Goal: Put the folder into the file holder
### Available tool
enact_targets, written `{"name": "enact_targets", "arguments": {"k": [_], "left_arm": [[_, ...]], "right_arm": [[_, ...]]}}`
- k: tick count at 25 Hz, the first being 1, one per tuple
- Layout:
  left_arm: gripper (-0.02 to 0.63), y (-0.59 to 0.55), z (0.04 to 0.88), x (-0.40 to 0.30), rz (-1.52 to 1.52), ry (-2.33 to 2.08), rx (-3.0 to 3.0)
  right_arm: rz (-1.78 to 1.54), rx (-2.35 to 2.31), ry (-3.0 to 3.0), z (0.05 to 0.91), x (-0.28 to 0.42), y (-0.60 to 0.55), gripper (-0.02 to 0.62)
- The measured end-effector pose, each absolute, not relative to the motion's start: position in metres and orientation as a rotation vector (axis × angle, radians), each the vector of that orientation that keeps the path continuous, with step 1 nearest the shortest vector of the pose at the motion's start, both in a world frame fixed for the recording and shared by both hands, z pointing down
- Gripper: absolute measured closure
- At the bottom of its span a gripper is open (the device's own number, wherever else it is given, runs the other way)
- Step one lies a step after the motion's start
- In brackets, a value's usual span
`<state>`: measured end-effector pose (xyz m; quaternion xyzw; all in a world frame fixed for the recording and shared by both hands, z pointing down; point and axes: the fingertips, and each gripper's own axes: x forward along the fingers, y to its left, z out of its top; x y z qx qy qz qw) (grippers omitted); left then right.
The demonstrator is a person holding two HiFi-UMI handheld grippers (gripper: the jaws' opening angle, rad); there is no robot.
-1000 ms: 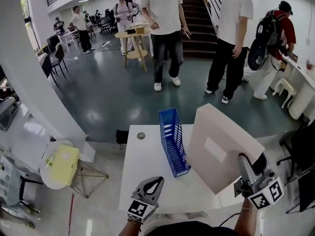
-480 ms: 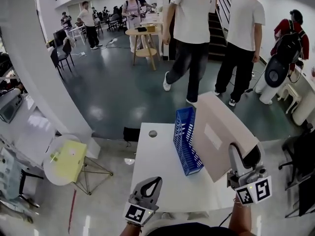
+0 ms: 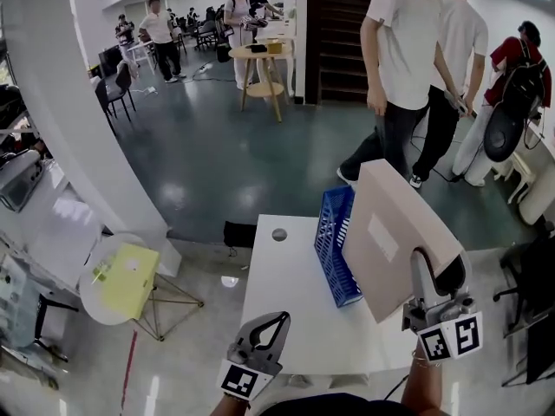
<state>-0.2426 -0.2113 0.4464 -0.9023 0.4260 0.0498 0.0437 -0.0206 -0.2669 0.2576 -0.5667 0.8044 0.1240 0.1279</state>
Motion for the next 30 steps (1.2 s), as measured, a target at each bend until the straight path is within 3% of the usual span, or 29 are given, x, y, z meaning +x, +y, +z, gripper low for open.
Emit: {"name": "enact_targets", "arguments": {"k": [14,30], "left_arm": [[0.607,-0.21,0.453,-0.26,0.126,1.305,-2.793],[0.607,-0.194,0.46,-0.269,0.053,1.36,-2.778]], "right_arm": [[0.466,-1.581,2.184,0.248,-0.039,-0.295,0.31],[0.436,-1.635,2.232,0.337,-0.053,-0.338,0.31]]}}
